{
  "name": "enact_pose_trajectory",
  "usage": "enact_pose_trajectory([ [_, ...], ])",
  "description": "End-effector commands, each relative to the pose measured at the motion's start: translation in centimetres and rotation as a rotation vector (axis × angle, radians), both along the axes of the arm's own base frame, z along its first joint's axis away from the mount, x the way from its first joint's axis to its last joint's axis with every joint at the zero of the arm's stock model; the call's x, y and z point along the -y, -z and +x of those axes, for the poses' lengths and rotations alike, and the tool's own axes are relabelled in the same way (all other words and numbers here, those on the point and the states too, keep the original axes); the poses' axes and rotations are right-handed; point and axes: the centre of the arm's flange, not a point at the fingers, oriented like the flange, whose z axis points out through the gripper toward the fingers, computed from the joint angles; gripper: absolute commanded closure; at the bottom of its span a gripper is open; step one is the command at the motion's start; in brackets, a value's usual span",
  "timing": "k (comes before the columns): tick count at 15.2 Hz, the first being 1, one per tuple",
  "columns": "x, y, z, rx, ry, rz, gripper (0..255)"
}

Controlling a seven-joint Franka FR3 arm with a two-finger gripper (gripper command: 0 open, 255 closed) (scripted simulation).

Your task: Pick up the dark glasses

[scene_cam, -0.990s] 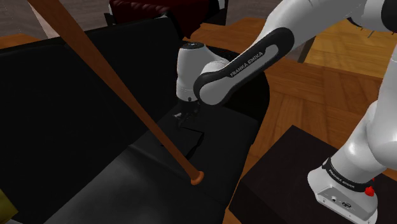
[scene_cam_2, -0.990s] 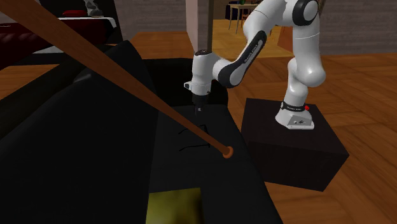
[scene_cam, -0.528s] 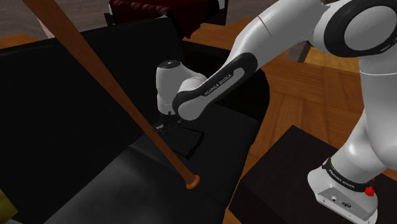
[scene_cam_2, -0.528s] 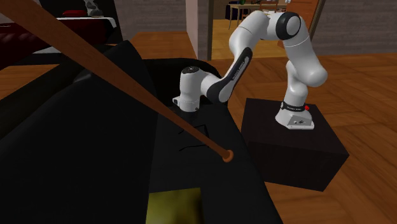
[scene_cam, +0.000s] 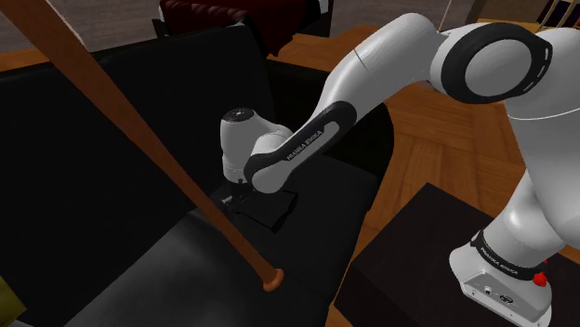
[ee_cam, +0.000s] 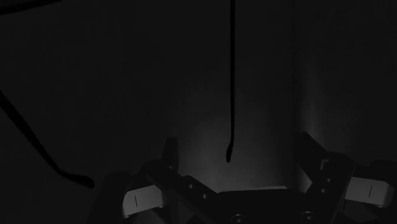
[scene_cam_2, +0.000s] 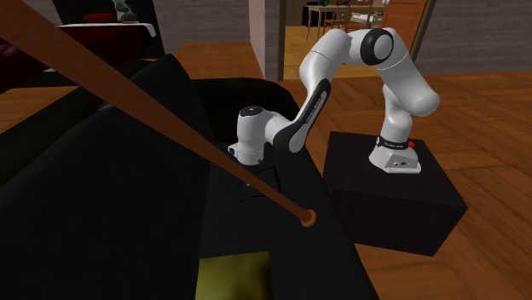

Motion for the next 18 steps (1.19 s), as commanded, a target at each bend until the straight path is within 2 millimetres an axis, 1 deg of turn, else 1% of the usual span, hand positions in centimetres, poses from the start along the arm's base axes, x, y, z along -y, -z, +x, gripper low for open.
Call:
enact_pose_trajectory([
  [1, 0.0, 1.5, 0.0, 0.0, 0.0, 0.0, 0],
  [3, 0.0, 1.5, 0.0, 0.0, 0.0, 0.0, 0],
  [4, 0.0, 1.5, 0.0, 0.0, 0.0, 0.0, 255],
  [13, 0.0, 1.5, 0.0, 0.0, 0.0, 0.0, 255],
  [18, 0.0, -1.2, 0.0, 0.0, 0.0, 0.0, 255],
])
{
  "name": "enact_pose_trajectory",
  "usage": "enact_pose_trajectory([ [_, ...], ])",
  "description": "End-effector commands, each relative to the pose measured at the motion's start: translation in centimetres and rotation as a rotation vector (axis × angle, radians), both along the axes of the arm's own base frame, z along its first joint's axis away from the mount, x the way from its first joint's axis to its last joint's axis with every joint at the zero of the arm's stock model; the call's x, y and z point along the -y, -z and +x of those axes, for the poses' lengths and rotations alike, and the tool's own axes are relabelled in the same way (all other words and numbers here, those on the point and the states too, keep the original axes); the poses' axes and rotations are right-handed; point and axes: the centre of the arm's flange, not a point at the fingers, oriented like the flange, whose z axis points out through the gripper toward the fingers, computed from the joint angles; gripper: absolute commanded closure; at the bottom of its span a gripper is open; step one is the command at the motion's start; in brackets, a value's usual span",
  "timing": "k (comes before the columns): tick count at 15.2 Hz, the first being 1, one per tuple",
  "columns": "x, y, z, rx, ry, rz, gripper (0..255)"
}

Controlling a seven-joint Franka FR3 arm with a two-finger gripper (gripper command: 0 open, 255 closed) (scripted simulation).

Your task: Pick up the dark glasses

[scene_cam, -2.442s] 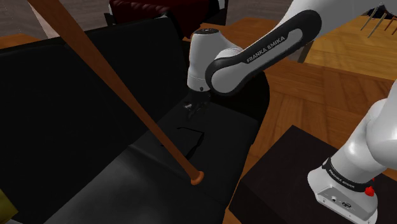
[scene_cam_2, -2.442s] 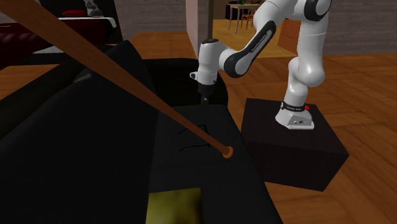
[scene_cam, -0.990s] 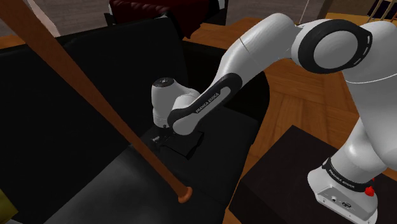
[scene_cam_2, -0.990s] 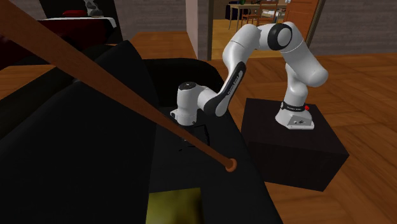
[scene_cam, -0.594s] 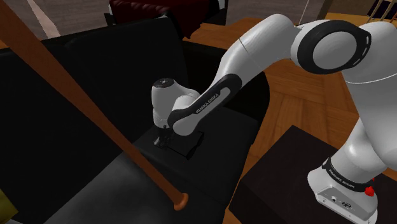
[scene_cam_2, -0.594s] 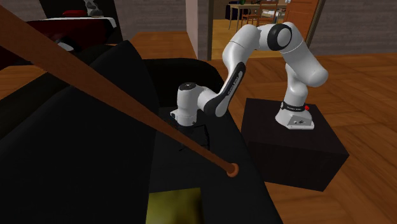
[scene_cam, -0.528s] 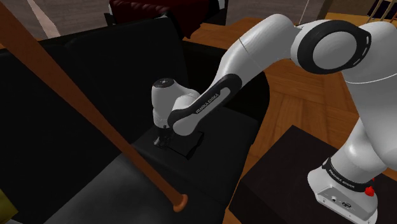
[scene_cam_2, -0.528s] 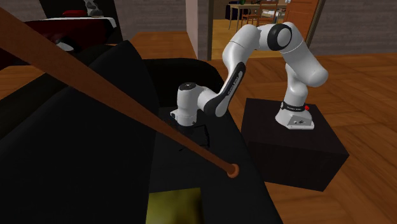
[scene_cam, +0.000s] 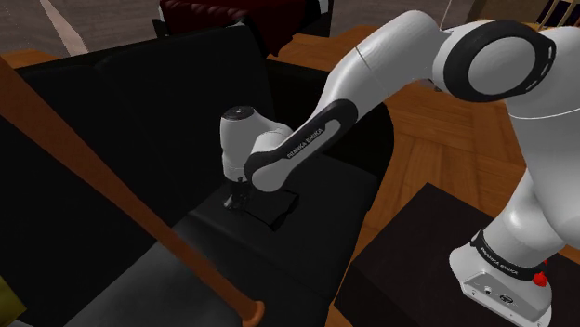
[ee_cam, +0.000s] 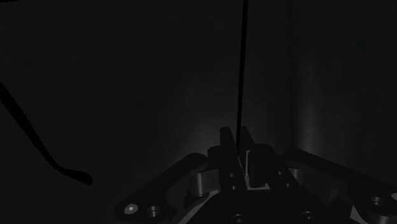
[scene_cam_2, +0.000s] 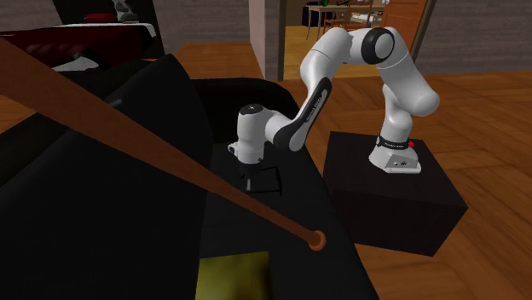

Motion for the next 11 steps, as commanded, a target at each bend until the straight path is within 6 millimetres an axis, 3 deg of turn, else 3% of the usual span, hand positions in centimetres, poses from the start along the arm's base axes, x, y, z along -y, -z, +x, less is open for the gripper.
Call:
enact_pose_trajectory([
  [1, 0.0, -1.2, 0.1, 0.0, 0.0, 0.0, 255],
  [11, 0.0, -6.0, 0.1, 0.0, 0.0, 0.0, 255],
])
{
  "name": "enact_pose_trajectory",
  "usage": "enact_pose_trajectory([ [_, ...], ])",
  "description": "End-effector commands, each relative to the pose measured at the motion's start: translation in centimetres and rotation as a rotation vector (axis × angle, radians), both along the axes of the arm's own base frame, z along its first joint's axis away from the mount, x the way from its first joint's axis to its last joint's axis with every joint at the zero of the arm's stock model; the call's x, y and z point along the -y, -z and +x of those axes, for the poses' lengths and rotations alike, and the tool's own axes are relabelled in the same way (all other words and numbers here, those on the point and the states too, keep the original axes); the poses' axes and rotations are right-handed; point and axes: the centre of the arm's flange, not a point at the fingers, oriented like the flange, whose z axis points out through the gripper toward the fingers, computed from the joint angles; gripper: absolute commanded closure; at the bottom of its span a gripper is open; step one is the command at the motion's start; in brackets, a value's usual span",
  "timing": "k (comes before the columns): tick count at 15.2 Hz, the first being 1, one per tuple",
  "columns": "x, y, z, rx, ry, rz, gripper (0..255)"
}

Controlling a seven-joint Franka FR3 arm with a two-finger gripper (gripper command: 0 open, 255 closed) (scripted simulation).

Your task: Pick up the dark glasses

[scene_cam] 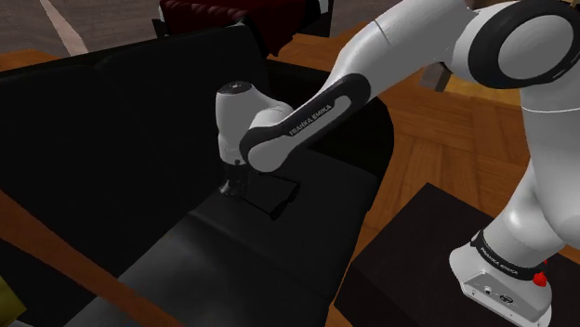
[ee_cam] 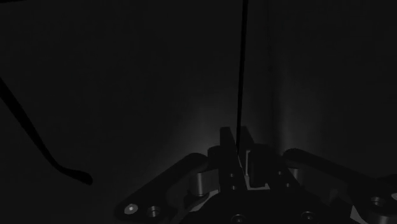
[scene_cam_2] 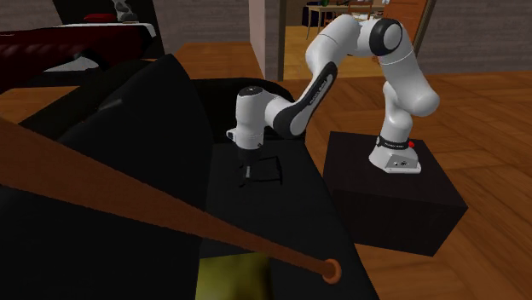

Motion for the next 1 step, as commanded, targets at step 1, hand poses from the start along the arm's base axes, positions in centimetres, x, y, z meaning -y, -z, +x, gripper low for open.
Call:
enact_pose_trajectory([
  [1, -0.03, -0.37, 0.02, 0.0, 0.0, 0.0, 255],
])
